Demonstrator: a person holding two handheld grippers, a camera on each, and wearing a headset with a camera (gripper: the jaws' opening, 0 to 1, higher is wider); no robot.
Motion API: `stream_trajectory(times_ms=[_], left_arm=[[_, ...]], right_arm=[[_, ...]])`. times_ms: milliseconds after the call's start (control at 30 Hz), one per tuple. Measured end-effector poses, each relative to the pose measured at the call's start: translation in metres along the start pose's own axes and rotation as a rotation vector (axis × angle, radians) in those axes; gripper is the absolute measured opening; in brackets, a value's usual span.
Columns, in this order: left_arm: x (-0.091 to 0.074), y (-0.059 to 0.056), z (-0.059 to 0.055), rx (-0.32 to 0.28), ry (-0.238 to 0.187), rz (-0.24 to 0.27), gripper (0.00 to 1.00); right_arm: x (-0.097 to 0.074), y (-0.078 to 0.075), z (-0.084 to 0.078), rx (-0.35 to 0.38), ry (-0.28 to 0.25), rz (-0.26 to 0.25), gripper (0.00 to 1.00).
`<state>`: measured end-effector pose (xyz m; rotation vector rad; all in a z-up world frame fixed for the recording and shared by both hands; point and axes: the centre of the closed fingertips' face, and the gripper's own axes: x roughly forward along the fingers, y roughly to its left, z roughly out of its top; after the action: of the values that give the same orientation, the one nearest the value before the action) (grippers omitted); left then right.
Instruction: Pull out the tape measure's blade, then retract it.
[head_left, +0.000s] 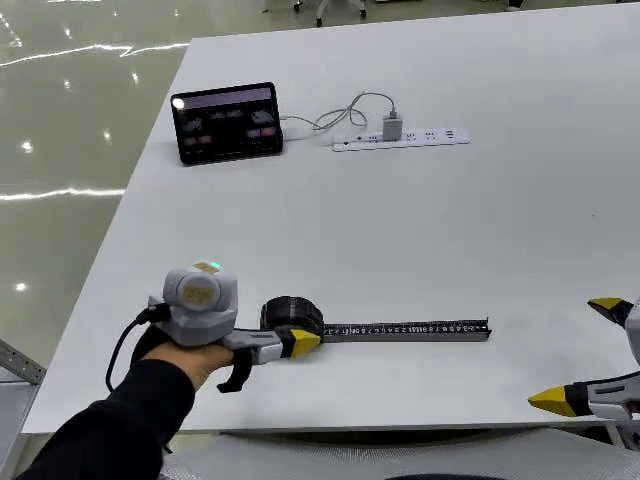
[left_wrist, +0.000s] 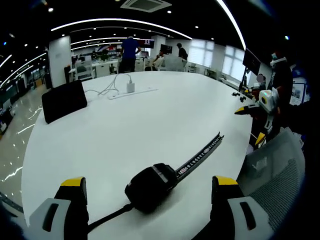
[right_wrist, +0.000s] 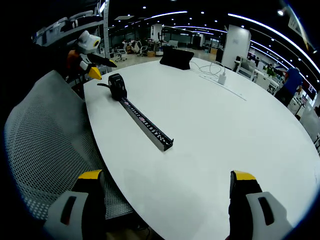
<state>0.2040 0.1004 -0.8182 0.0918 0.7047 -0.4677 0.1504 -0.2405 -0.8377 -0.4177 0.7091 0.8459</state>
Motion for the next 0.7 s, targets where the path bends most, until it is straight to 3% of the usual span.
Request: stream_trajectory(times_ms=[133, 300, 400, 433, 500, 600, 700], left_arm=[[0.01, -0.005, 0.0, -0.024, 0.013, 0.026, 1.0], [0.021, -0.014, -0.014, -0.088, 0.055, 0.063, 1.0], [0.02, -0.022, -0.016, -0.209, 0.025, 0.082, 1.0], [0.019, -0.023, -0.014, -0.215, -0.003, 0.097, 1.0], [0.018, -0.024, -0.02, -0.178, -0.003, 0.133, 1.0], [0.021, -0.026, -0.025, -0.159, 0.02, 0.128, 1.0], [0.023, -0.022, -0.022, -0.17, -0.007, 0.137, 1.0]], right_arm=[[0.004, 0.002, 0.003, -0.009, -0.002, 0.021, 1.0], [0.01, 0.005, 0.007, -0.006, -0.004, 0.056, 1.0], [0.014, 0.009, 0.009, -0.023, 0.003, 0.086, 1.0], [0.016, 0.011, 0.01, -0.033, 0.008, 0.1, 1.0], [0.018, 0.012, 0.01, -0.054, 0.021, 0.109, 1.0], [0.021, 0.014, 0.012, -0.071, 0.028, 0.125, 1.0], [0.025, 0.013, 0.015, -0.109, 0.043, 0.137, 1.0]])
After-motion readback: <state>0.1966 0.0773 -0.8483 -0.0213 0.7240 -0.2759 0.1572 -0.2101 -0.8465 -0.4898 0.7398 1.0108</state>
